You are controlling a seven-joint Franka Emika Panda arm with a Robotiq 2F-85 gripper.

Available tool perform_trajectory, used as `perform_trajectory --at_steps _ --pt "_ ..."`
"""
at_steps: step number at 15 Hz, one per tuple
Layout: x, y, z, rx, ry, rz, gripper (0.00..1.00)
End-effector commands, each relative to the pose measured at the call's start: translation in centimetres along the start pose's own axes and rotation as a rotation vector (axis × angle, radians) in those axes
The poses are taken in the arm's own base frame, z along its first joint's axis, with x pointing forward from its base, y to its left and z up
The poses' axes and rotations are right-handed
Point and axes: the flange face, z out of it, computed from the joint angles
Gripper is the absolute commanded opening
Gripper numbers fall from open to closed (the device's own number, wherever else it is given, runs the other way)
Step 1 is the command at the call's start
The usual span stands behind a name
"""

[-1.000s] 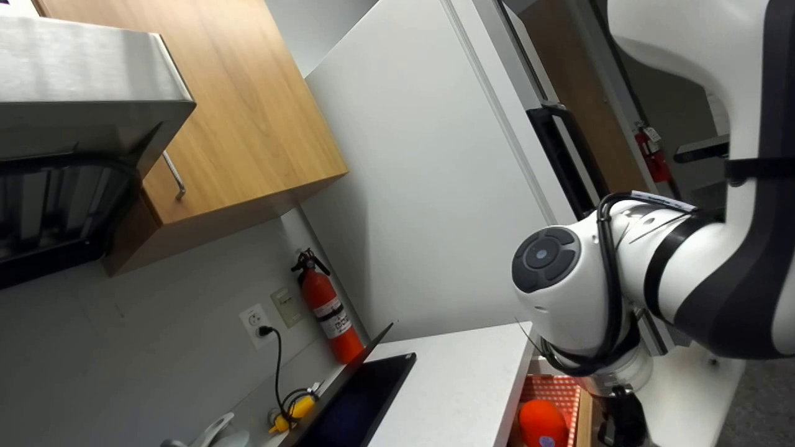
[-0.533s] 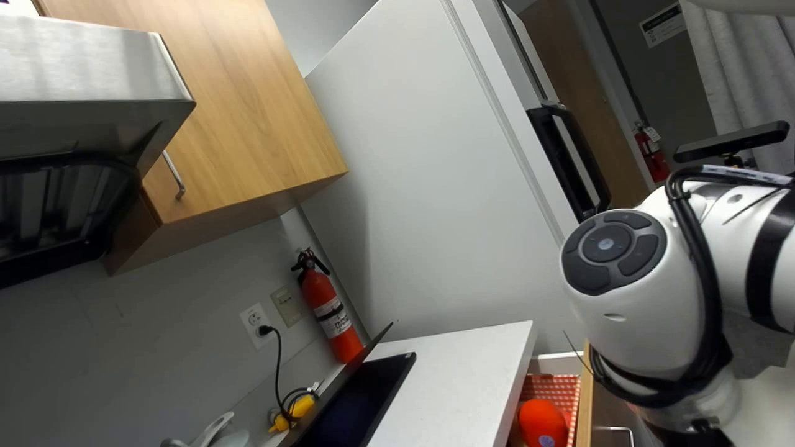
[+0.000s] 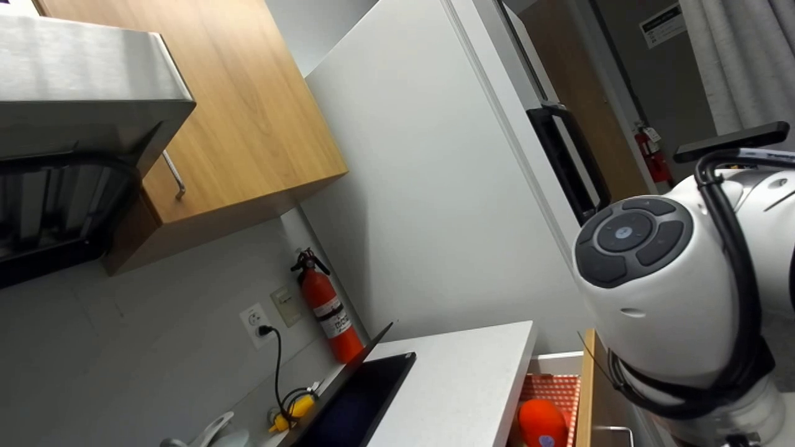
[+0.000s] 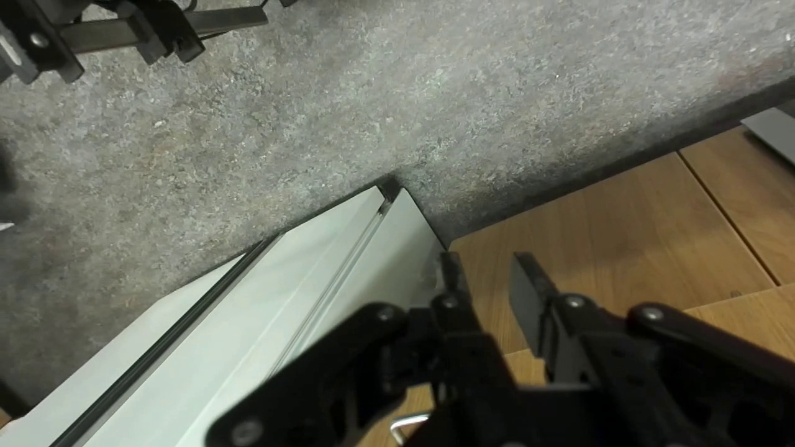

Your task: Pick up the two plush toys from the drawer, put them in the toy basket and close the top drawer.

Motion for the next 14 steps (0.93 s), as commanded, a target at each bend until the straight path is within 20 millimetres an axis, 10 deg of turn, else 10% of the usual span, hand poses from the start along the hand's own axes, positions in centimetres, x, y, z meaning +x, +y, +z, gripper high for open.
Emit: perform_trajectory --at_steps 1,10,11,14 --pt "0.03 0.04 -0.03 -0.001 -0.002 0.001 0.27" --pt "0.03 0.07 0.0 -0.001 -0.002 0.001 0.27" --pt "0.03 0.07 0.0 -0.001 -0.002 0.001 0.52" --pt "0.25 0.05 -0.48 -0.071 0.027 -0.012 0.67"
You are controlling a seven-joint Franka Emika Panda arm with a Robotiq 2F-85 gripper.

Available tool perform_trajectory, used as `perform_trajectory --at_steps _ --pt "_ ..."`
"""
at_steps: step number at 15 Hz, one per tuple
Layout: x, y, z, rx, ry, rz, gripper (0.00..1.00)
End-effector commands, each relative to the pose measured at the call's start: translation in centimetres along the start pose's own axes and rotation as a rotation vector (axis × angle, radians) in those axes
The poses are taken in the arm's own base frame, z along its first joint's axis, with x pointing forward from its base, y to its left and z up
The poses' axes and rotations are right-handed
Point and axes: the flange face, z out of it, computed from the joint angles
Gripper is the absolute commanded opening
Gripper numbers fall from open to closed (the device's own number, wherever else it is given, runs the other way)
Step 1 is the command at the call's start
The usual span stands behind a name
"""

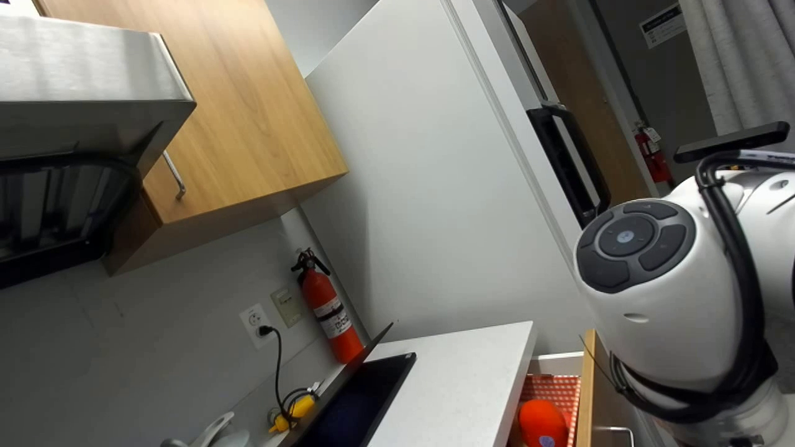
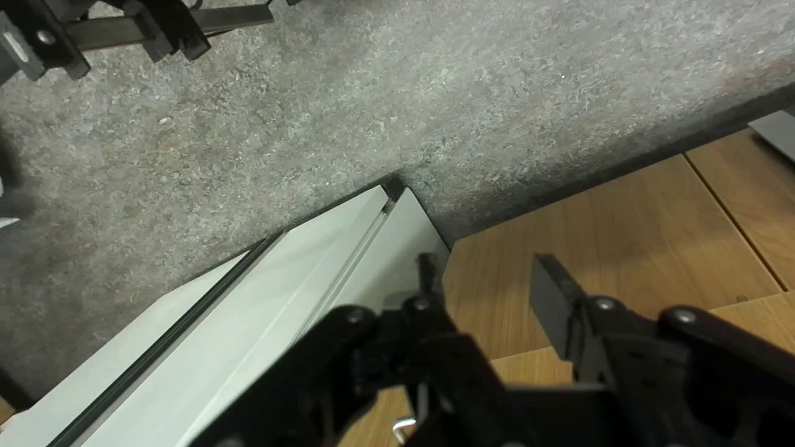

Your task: Pick up the two plush toys from the drawer, put them in the toy basket and close the top drawer.

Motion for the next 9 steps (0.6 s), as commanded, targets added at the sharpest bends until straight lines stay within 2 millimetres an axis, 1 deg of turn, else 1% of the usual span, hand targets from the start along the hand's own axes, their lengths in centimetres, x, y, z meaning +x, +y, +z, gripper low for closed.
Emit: perform_trajectory --at_steps 1,3,4,5,7,9 --pt "0.4 0.2 -0.7 -0.085 0.028 -0.003 0.76" --pt "0.3 0.5 -1.0 -0.138 0.026 -0.008 0.89" --pt "0.2 0.7 -1.0 -0.163 0.019 -0.006 0.98" --pt "0.1 1.1 -0.8 -0.195 0.006 -0.008 1.0" --pt "-0.2 2.1 -0.3 -0.276 -0.032 -0.016 1.0" --pt "-0.6 2.9 -0.1 -0.35 -0.059 -0.025 1.0"
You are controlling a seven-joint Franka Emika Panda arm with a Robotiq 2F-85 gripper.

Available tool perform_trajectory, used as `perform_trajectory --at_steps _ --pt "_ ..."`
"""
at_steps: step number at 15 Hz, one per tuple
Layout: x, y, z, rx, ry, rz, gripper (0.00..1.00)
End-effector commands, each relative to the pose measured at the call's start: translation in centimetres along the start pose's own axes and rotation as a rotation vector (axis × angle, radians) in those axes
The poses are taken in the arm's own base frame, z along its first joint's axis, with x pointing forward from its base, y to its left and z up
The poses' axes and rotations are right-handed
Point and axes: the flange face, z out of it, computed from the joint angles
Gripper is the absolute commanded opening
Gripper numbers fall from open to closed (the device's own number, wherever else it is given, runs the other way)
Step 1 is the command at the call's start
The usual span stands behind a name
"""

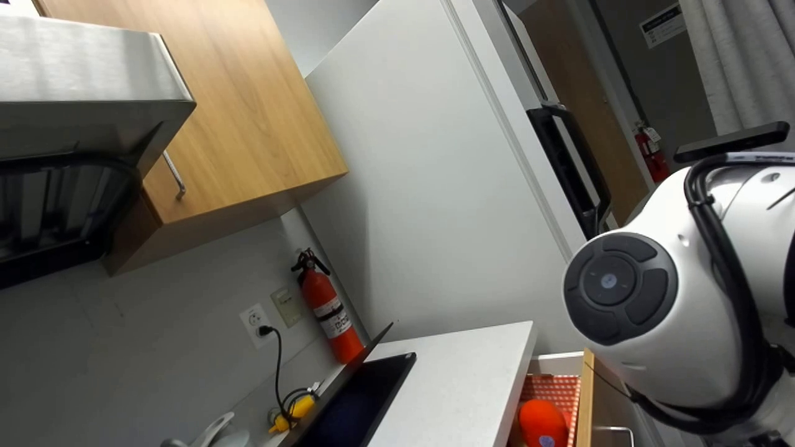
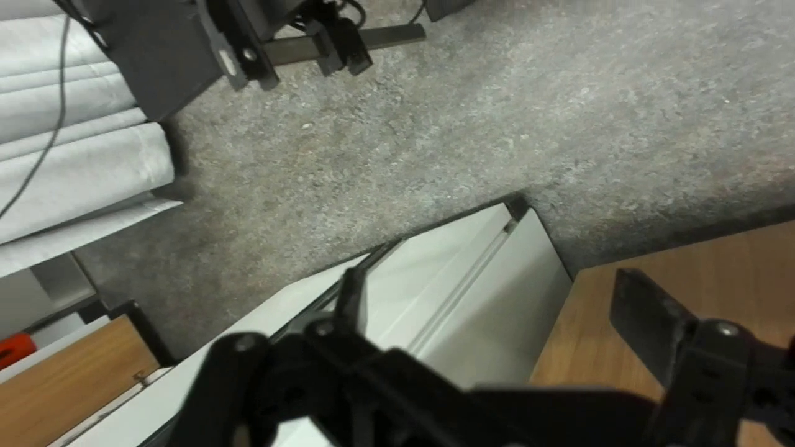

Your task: Pick up the two plush toys from the drawer, put them in the toy basket and close the top drawer.

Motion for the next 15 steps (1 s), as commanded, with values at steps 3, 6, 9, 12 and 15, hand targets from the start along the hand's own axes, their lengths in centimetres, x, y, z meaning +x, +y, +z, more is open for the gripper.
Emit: perform_trajectory --at_steps 3,6,9,12,15 --pt "-0.52 2.15 0.24 -0.185 -0.067 -0.017 1.0" --pt "-0.7 2.49 0.18 -0.248 -0.096 -0.027 1.0" --pt "-0.94 2.32 0.75 -0.253 -0.08 -0.023 1.0" --pt "-0.92 2.31 0.62 -0.259 -0.081 -0.027 1.0" --pt "-0.93 2.31 0.62 -0.259 -0.082 -0.027 1.0"
